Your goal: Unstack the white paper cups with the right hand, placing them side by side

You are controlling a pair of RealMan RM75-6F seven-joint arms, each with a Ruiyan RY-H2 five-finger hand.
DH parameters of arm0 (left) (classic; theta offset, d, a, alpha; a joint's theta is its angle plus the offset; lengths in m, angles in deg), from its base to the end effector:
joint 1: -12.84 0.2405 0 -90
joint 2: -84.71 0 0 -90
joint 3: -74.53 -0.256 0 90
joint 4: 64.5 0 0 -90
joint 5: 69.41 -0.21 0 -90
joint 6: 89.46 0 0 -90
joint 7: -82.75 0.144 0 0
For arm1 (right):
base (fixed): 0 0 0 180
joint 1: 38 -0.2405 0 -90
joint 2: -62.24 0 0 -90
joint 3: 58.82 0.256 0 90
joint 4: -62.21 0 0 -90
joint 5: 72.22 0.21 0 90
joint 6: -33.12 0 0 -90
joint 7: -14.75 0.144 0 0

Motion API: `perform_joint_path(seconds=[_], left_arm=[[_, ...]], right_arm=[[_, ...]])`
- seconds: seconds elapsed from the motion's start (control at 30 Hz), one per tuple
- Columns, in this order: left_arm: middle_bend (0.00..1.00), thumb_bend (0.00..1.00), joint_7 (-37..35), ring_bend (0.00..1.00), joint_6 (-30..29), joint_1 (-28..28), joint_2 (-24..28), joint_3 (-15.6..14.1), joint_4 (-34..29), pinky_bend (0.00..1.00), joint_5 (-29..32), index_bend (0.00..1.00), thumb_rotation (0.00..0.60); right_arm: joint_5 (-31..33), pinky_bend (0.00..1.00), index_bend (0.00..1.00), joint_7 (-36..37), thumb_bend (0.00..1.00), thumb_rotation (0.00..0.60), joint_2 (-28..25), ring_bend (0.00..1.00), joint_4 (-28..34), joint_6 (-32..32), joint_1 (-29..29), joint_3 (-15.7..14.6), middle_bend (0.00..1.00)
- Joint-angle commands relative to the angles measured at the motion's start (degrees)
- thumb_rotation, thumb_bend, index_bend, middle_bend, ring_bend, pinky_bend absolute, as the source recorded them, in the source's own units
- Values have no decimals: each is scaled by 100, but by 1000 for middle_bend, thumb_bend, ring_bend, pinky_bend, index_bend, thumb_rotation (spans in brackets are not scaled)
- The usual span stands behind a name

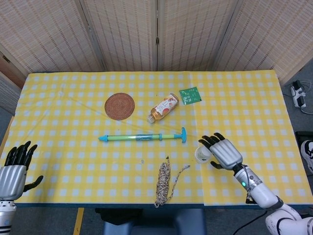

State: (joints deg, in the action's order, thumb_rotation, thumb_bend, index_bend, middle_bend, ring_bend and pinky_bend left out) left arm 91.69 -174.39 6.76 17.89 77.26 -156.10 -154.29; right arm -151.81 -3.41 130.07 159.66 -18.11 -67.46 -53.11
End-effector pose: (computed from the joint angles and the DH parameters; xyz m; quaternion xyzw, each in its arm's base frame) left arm -0.3083 0.1870 0.1453 -0.6164 -0.3507 -0.3544 0.6095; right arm -0.2171 -0.2831 0.0635 0.8004 -0.3279 0.2802 0.4164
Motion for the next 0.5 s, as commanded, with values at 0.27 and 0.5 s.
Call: perform_joint_path(seconds=[0.27,0.5], left_arm=[[0,250,32,13,59,-1,22,-20,-38,77,44,29,600],[0,250,46,13,78,2,28,-28,-40,76,62,29,600]], right_arm=[[361,131,247,-109,425,600,71,192,-73,167,-191,-18,157],[480,131,262,-84,451,600,117,190,-138,182,-276,-60,162]])
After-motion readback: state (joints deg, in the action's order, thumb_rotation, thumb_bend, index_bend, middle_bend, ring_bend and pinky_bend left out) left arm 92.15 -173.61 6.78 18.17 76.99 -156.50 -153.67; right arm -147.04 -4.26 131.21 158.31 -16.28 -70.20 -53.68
